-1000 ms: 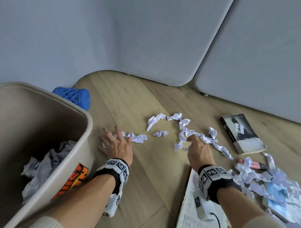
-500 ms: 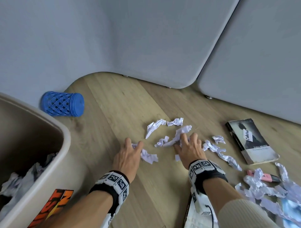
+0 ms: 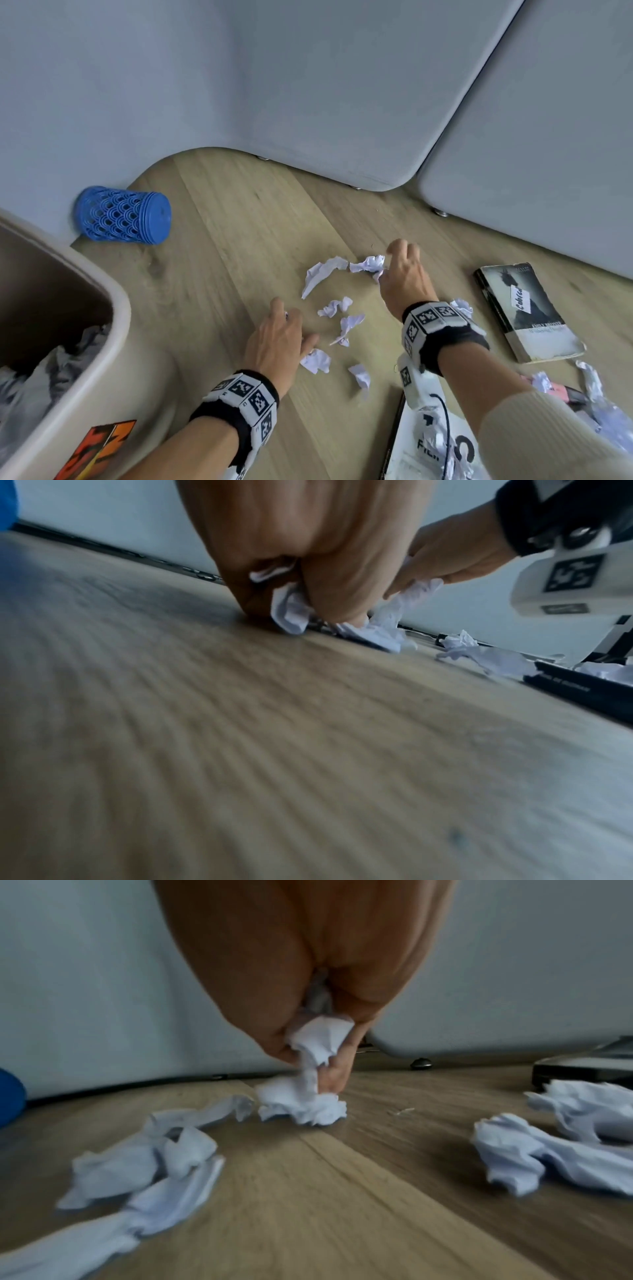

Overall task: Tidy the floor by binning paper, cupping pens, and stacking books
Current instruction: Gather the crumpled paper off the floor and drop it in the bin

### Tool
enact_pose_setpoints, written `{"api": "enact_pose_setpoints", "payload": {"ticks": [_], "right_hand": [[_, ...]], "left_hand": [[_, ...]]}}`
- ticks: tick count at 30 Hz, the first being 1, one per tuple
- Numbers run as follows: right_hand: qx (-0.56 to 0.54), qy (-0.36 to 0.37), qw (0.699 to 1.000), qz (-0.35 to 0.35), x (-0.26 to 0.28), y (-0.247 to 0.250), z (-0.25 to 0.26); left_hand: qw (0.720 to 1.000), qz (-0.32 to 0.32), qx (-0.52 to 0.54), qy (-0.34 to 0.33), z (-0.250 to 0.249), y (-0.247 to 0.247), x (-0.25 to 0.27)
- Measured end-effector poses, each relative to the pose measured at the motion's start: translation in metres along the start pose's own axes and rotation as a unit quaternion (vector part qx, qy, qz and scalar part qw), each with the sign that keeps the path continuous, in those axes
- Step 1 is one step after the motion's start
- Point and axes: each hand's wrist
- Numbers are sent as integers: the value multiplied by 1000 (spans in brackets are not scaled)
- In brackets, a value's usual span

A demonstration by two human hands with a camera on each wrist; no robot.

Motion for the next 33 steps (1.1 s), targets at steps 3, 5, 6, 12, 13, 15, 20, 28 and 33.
{"api": "enact_pose_setpoints", "payload": {"ticks": [3,5,6,12,13,15,20,28,33], "right_hand": [[-36,29,994,95,-10,-15,-2],[-80,59,984,146,-10,-25,5],[-89,88,979,161,-7,-30,11],[-59,219,950,216,51,-40,45],[-77,231,947,208,64,-40,47],[-93,244,946,192,85,-40,47],[56,293,942,152,113,-40,39],[-79,55,993,73,121,-15,1],[-100,-78,986,-113,114,24,-43]], "left_hand": [[998,-7,52,-18,2,4,-1],[998,22,58,-23,4,5,-3],[997,37,55,-29,4,6,-2],[997,80,-4,-23,4,12,-1],[996,78,-10,-35,4,12,-1],[995,74,-39,-57,0,14,-1],[990,84,-76,-85,-10,19,8],[996,4,36,-78,-2,7,5],[999,-27,32,-19,-6,12,3]]}}
Point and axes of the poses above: each hand's wrist, its own x-axis away from the middle knuckle, its own y-axis out of the back of the hand, z = x × y, and after that the axes turned 13 degrees about y, right-handed
